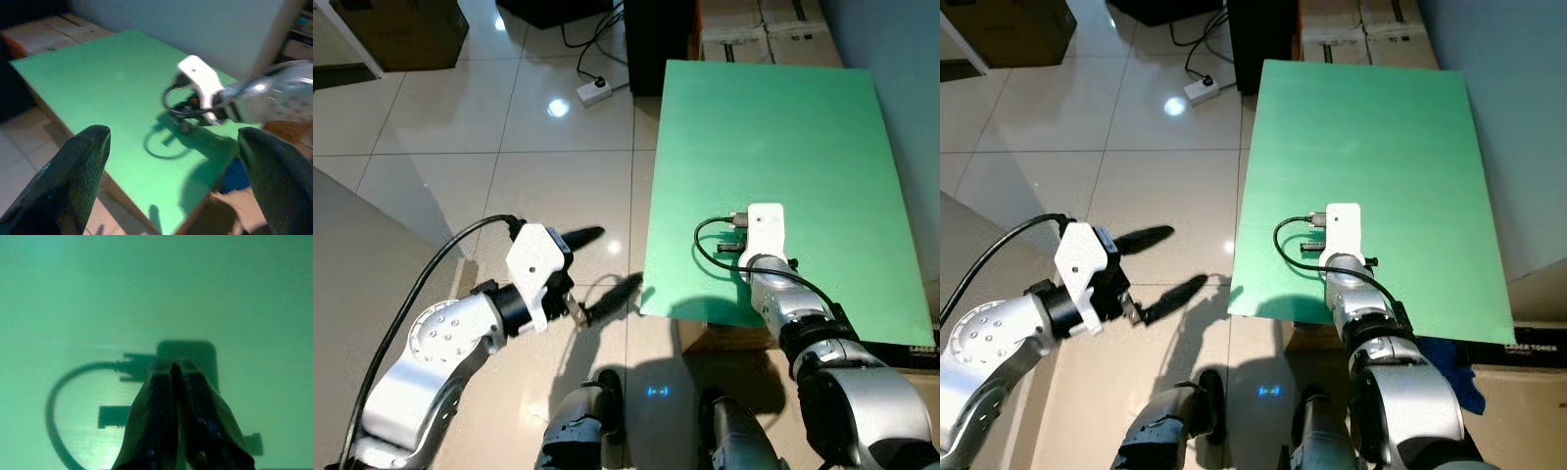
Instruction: Hang keys on a hook
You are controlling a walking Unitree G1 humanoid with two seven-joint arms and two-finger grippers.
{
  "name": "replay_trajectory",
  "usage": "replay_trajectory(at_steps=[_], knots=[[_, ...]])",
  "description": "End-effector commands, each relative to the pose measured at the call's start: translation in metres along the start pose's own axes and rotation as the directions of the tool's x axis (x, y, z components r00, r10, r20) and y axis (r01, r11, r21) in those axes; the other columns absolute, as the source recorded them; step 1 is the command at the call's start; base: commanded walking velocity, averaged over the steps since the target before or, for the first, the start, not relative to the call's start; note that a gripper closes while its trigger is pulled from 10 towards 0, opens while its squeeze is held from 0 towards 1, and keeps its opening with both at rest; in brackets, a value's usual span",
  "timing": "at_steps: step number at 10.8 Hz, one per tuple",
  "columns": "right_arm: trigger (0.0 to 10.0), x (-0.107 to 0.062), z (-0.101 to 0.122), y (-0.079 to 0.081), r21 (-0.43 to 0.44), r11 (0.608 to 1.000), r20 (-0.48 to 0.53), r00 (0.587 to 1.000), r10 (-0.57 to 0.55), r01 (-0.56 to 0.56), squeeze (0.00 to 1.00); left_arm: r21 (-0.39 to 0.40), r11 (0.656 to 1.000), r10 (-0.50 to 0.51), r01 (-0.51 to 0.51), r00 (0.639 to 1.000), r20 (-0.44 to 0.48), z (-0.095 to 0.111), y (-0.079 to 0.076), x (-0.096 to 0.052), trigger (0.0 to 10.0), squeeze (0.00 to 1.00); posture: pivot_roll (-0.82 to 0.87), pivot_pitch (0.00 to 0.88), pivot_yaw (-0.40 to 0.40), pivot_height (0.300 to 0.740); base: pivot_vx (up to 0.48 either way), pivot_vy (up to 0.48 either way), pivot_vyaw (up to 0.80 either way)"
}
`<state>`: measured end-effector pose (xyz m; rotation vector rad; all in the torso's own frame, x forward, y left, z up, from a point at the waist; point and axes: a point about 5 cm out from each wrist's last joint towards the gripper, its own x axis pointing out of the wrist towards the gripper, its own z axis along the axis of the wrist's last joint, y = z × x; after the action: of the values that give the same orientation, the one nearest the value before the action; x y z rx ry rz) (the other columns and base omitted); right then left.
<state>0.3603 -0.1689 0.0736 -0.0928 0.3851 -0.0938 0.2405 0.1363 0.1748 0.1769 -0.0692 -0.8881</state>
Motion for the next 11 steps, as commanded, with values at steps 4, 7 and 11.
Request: replay_trajectory(at_steps=[4,7,11], knots=[[10.0,-0.008,-0.015,0.007,-0.031,0.998,0.012,0.998,0.063,-0.062,0.87,0.023,0.996,0.084,-0.084,0.996,0.009,-0.006,0.009,0.000,10.0,0.00,0.06,0.194,0.076,0.740,0.000,0.000,0.00],[10.0,-0.009,-0.021,0.009,-0.057,0.993,-0.035,0.995,0.098,-0.100,1.00,0.007,0.999,0.033,-0.034,0.999,0.018,-0.007,0.002,0.005,10.0,0.00,0.07,0.209,0.089,0.740,0.000,0.000,0.00],[10.0,-0.008,-0.030,0.009,-0.075,0.990,-0.114,0.987,0.113,-0.122,1.00,-0.012,0.999,-0.037,0.037,0.999,0.011,-0.007,-0.008,0.005,10.0,0.00,0.08,0.223,0.093,0.740,0.000,0.000,0.00]])
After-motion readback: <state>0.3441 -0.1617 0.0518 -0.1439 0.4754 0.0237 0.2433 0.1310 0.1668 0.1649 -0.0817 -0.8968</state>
